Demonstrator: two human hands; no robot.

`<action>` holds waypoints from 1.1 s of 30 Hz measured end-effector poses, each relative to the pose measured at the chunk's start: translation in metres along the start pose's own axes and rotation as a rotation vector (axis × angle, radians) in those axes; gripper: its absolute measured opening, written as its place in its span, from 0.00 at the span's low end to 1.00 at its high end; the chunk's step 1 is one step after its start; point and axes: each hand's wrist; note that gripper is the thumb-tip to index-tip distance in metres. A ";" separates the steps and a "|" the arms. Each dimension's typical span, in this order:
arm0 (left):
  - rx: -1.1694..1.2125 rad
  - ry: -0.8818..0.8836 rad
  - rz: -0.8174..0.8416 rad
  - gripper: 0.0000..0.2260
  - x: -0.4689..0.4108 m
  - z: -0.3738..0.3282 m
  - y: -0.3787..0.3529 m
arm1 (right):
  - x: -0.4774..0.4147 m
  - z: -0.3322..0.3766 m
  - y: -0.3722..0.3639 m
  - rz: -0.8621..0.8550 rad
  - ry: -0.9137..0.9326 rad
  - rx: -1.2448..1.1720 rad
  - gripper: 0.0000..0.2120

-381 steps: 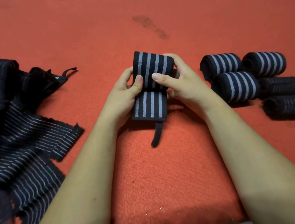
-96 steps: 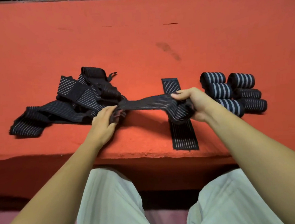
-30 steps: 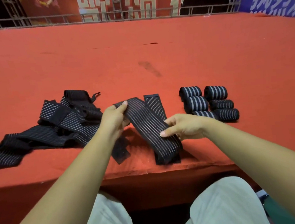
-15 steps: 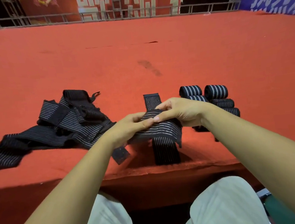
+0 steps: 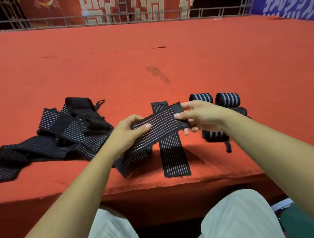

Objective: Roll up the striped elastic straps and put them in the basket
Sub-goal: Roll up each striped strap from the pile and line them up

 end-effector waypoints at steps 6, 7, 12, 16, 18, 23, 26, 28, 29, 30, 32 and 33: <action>-0.448 -0.253 0.184 0.31 0.002 0.005 0.002 | -0.004 0.017 -0.004 -0.132 0.066 -0.305 0.04; -0.547 -0.231 0.217 0.34 0.002 0.006 0.003 | -0.005 0.019 -0.005 -0.125 0.049 -0.334 0.06; -0.433 -0.225 0.128 0.11 0.003 0.015 0.003 | -0.001 0.025 -0.008 -0.019 0.053 -0.433 0.12; -0.052 0.018 0.014 0.18 0.008 0.007 0.007 | -0.007 0.024 -0.006 -0.068 0.083 -0.342 0.10; 0.115 -0.001 0.028 0.14 0.010 0.001 0.006 | -0.012 0.022 -0.007 -0.153 0.044 -0.154 0.11; 0.362 -0.013 0.096 0.10 0.006 -0.010 -0.002 | -0.022 0.018 -0.007 -0.351 0.037 0.002 0.09; 0.313 -0.001 0.216 0.11 0.005 -0.008 -0.001 | -0.030 0.016 0.000 -0.428 0.026 -0.079 0.05; 0.235 -0.006 0.263 0.14 0.003 -0.003 0.002 | -0.036 0.016 0.007 -0.532 0.057 -0.086 0.05; 0.207 0.018 0.285 0.13 0.002 -0.002 0.005 | -0.038 0.016 0.009 -0.571 0.074 -0.095 0.03; 0.174 0.050 0.314 0.11 0.000 0.000 0.008 | -0.039 0.016 0.010 -0.601 0.092 -0.107 0.01; 0.009 0.087 0.345 0.06 -0.004 0.003 0.016 | -0.041 0.017 0.008 -0.650 0.118 -0.140 0.01; -0.100 0.093 0.346 0.05 -0.007 0.006 0.021 | -0.042 0.017 0.008 -0.670 0.130 -0.182 0.02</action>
Point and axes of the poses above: each hand's wrist, its own x-axis away from the middle knuckle, its own y-axis out of the back of the hand, z = x × y, and after that the axes turned 5 degrees about -z, right-handed
